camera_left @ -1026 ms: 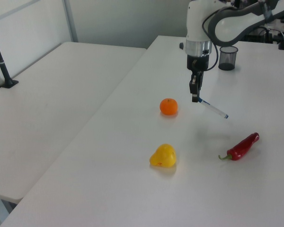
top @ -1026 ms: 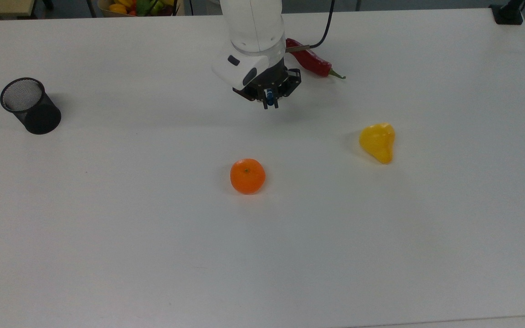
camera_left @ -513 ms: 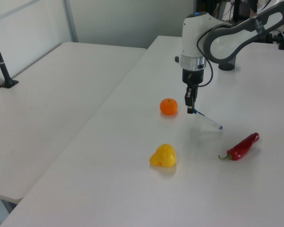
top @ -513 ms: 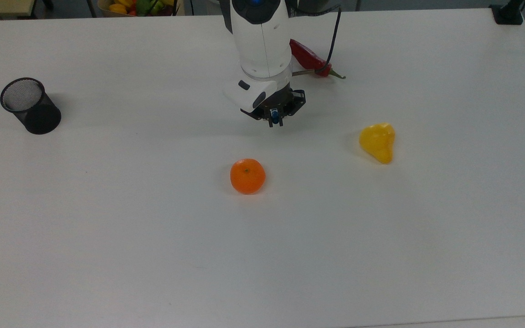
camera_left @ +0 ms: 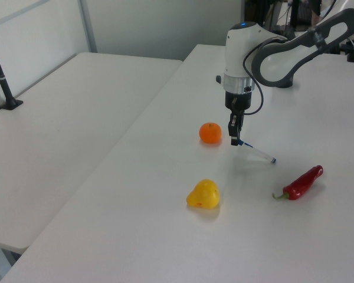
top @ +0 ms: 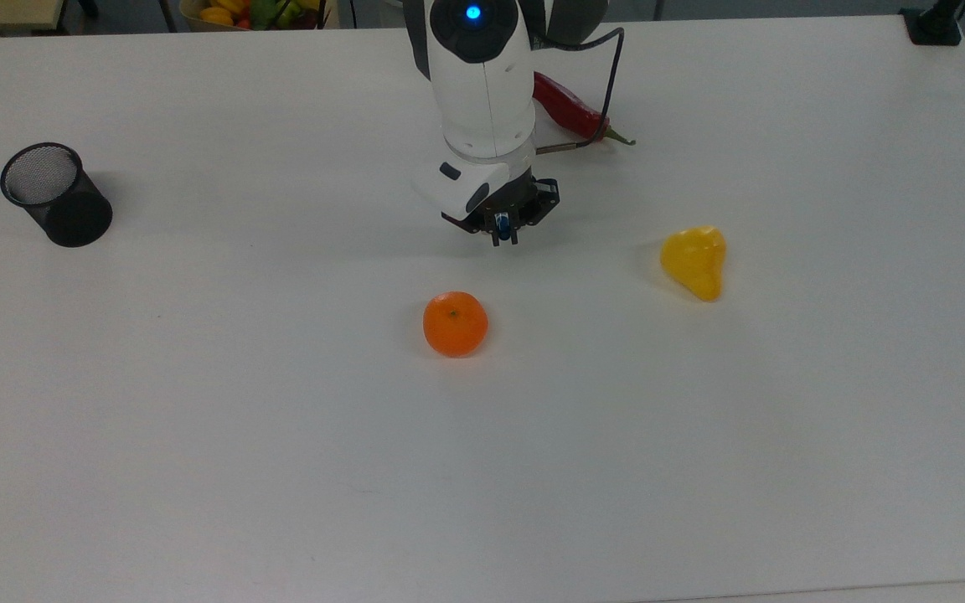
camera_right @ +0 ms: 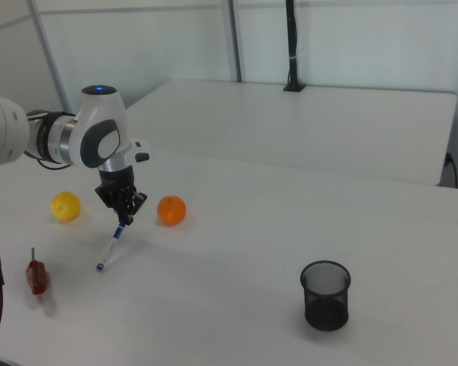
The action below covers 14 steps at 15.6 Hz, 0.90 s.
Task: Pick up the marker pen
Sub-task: 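Lower the marker onto the table and open the gripper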
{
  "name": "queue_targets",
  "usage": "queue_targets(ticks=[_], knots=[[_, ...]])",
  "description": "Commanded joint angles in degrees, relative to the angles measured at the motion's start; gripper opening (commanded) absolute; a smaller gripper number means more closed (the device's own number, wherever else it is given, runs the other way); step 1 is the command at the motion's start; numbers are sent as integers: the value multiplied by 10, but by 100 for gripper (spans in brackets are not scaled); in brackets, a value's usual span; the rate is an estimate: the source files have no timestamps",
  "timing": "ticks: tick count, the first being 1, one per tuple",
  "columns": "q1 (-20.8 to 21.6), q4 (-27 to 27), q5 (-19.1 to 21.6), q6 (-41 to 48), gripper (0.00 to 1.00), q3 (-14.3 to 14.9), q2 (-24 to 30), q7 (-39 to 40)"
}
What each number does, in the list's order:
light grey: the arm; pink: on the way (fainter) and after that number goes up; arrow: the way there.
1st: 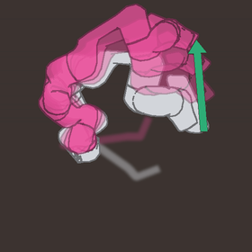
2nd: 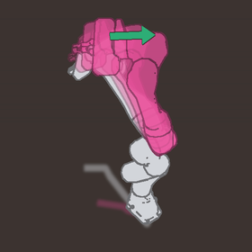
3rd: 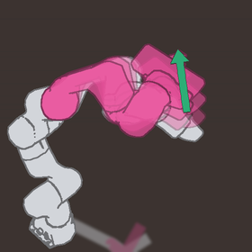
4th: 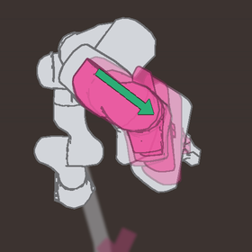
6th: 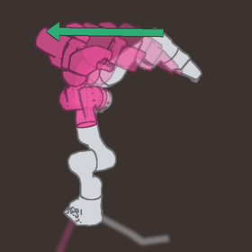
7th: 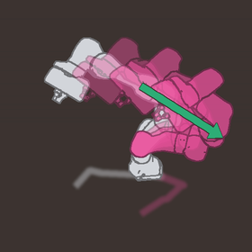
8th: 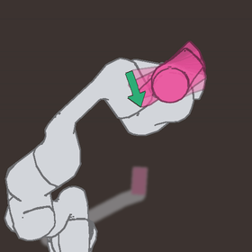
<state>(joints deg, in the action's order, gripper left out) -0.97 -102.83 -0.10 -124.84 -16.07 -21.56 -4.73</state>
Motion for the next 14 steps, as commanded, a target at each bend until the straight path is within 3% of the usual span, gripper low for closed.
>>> queue_targets(ticks=[1,3,4,6,7,9,14], knots=[[15,-13,-25,-23,0,3,-8,-13],[20,-23,-32,-53,3,3,-9,-14],[20,-24,-32,-59,18,3,-9,-15],[20,-23,-32,-59,75,3,-9,-15],[20,-23,-32,-59,84,3,-9,-14],[20,-21,-33,-59,99,4,-8,-14],[16,-18,-32,-45,100,4,9,-15]])
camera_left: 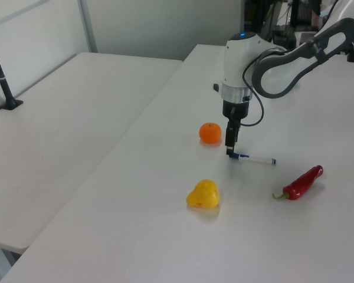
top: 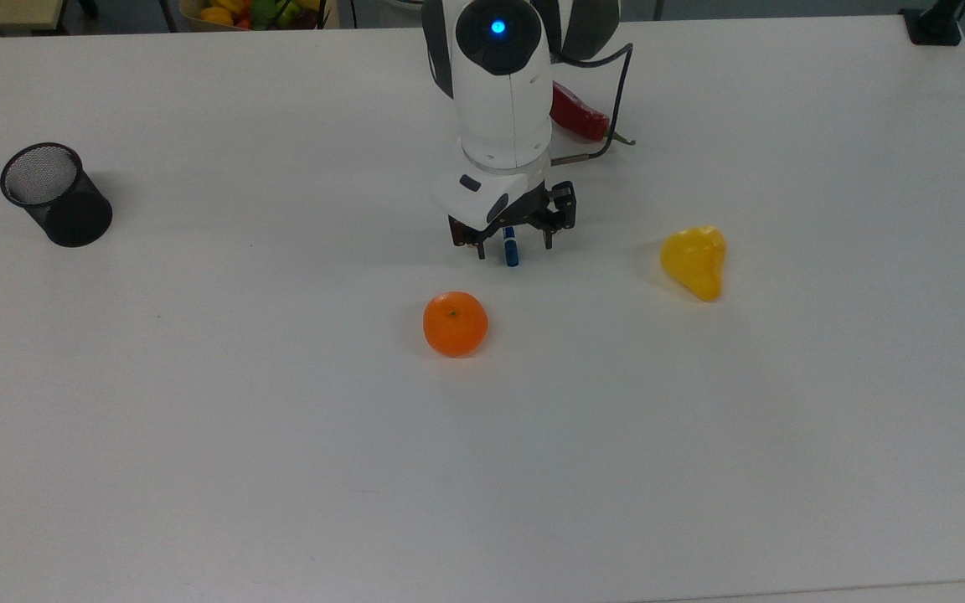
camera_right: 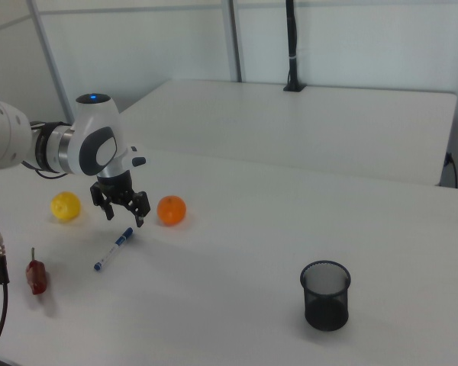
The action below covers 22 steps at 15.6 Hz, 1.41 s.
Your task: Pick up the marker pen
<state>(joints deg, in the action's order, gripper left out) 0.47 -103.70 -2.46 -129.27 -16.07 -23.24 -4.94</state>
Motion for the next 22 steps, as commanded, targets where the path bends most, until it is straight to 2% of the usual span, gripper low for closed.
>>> queue_targets(ticks=[1,6,9,12,16,20,22], knots=[[-1,-9,-9,10,100,4,36,-13],[-16,12,-9,114,100,9,111,-13],[-35,28,7,172,100,11,158,-13],[-35,38,35,254,100,36,221,-14],[-35,82,60,352,100,70,254,-15],[-14,83,61,367,100,107,281,-14],[1,83,60,358,100,111,276,-9]])
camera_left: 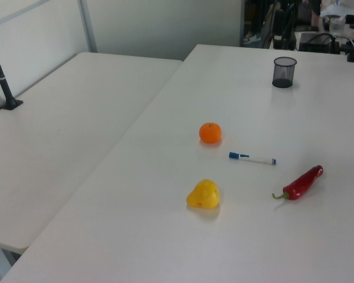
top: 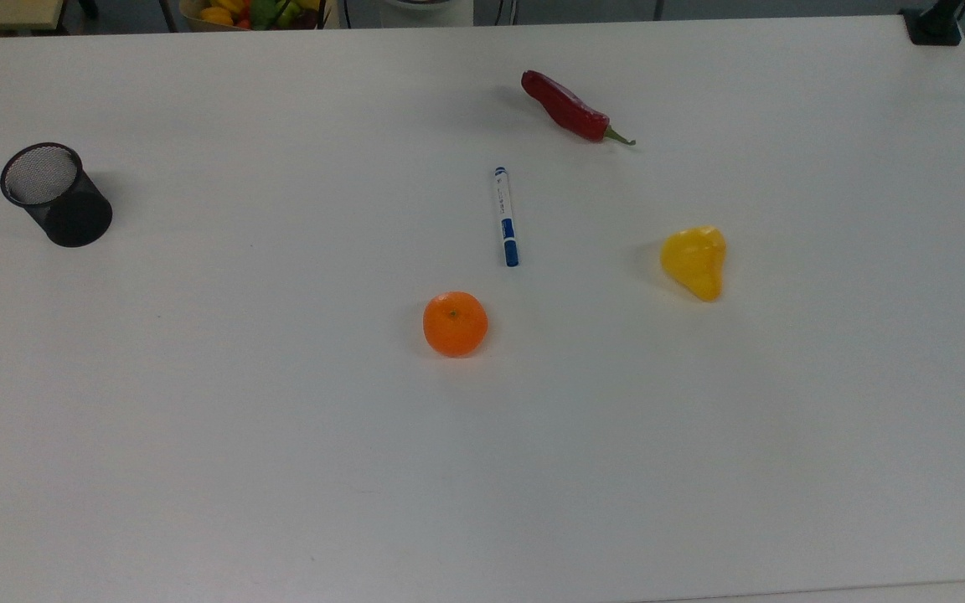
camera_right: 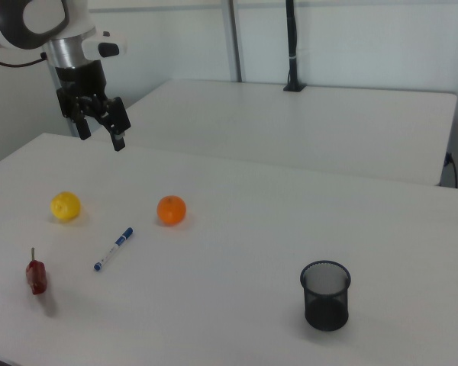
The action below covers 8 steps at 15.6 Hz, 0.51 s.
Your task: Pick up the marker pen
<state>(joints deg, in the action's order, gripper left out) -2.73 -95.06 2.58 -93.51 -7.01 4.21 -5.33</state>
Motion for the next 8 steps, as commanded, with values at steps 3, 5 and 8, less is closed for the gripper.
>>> queue_targets(ticks=[3,5,8], knots=[[54,-4,9,-27,100,47,-3,20],[69,-4,9,-53,100,74,-9,73],[69,-3,1,-91,100,81,-26,129]])
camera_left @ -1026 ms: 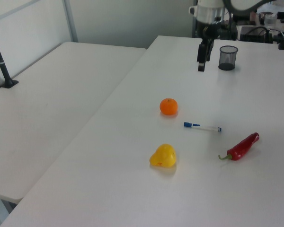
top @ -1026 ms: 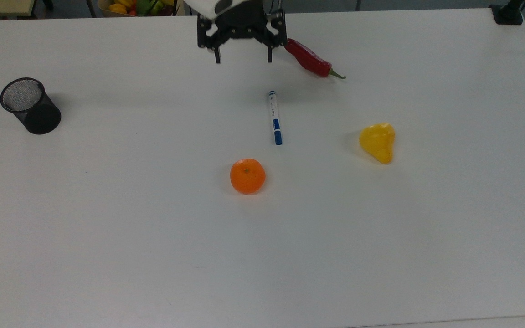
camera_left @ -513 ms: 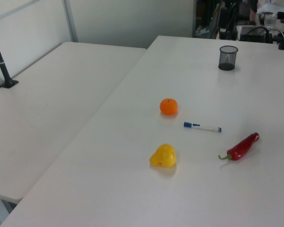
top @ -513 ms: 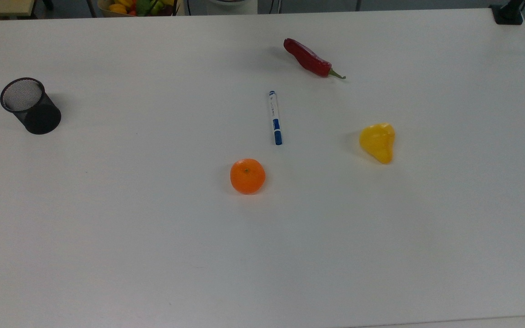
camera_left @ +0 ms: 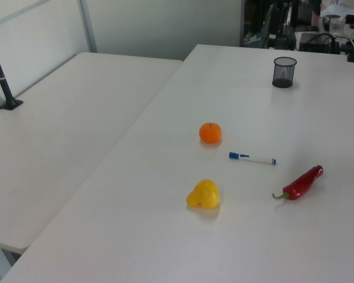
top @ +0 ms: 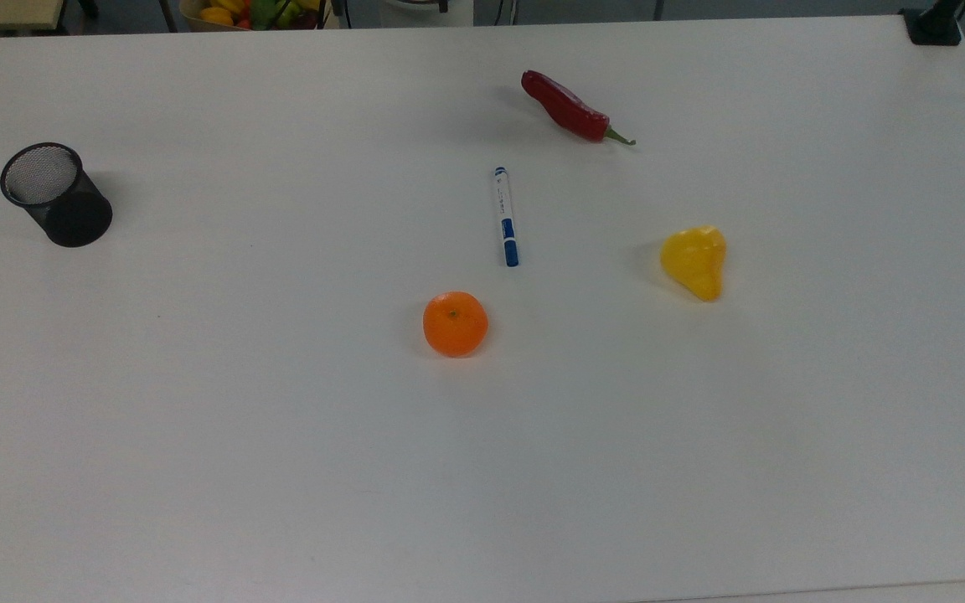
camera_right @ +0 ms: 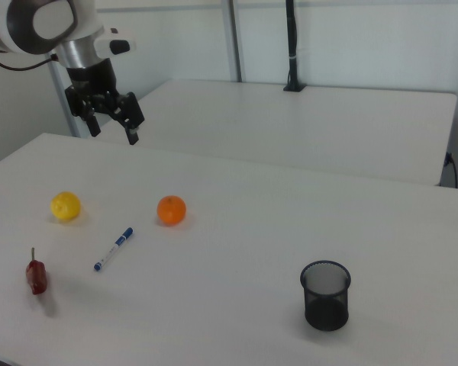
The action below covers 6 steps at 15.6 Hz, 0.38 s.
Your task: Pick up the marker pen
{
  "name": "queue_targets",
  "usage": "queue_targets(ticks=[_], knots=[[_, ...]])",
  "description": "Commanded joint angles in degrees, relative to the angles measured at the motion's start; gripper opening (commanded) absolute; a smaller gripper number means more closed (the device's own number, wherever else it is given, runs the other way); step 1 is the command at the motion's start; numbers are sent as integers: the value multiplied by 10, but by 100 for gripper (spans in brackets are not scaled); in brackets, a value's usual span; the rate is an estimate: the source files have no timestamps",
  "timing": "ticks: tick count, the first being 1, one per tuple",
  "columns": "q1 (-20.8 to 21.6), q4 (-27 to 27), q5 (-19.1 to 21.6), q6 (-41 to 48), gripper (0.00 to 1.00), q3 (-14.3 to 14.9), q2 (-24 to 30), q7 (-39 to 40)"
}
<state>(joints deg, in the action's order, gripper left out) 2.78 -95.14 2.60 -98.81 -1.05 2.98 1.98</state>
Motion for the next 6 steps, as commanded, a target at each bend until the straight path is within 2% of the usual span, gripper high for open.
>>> queue_targets(ticks=[1,6], knots=[[13,-2,2,-45,100,23,-17,51],[13,-2,3,-52,100,23,-18,50]])
